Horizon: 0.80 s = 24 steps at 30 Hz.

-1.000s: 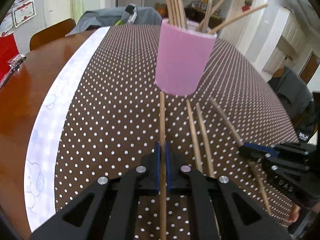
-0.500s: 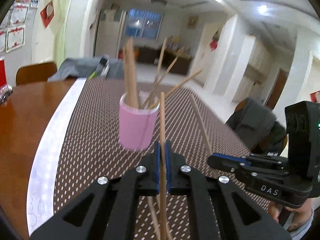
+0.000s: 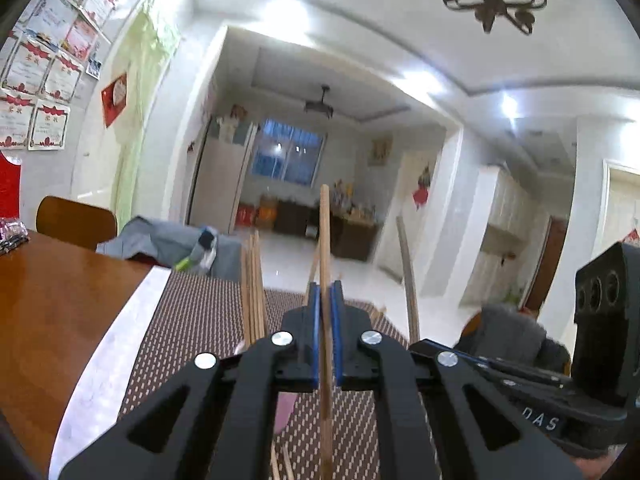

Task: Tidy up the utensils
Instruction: 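Raise both held chopsticks upright and lower them into the pink cup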

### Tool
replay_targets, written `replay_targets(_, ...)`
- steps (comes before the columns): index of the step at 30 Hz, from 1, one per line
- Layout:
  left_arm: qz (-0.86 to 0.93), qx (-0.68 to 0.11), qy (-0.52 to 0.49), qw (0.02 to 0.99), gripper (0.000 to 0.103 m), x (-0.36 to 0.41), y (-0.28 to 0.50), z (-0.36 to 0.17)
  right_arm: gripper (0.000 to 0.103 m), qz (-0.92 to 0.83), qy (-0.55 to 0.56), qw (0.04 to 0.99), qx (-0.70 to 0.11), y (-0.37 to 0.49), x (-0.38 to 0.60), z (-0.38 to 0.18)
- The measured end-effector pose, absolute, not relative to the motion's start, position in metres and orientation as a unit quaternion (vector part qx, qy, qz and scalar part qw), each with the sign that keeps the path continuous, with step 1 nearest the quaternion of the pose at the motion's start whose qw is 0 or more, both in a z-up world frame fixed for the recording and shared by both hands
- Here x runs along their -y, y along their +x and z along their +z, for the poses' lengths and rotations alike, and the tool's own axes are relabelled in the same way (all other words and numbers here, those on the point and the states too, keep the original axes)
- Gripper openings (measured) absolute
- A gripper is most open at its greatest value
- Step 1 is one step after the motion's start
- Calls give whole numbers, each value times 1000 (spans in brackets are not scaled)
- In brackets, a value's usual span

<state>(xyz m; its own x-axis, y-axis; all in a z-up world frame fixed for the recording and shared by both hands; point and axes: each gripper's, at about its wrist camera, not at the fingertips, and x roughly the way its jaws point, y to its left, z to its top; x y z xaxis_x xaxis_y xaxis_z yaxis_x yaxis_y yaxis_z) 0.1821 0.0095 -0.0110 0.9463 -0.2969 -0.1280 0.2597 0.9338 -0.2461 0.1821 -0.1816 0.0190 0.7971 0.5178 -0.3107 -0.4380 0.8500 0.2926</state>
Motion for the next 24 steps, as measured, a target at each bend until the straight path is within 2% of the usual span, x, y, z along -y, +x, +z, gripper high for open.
replay_targets(7, -134, -43, -123, 982, 6, -10, 212, -4, 6, 234, 116, 957, -126, 211, 171, 28)
replay_targets(24, -97, 30, -157, 982, 6, -34, 264, -7, 6, 204, 126, 970, -31, 264, 139, 26)
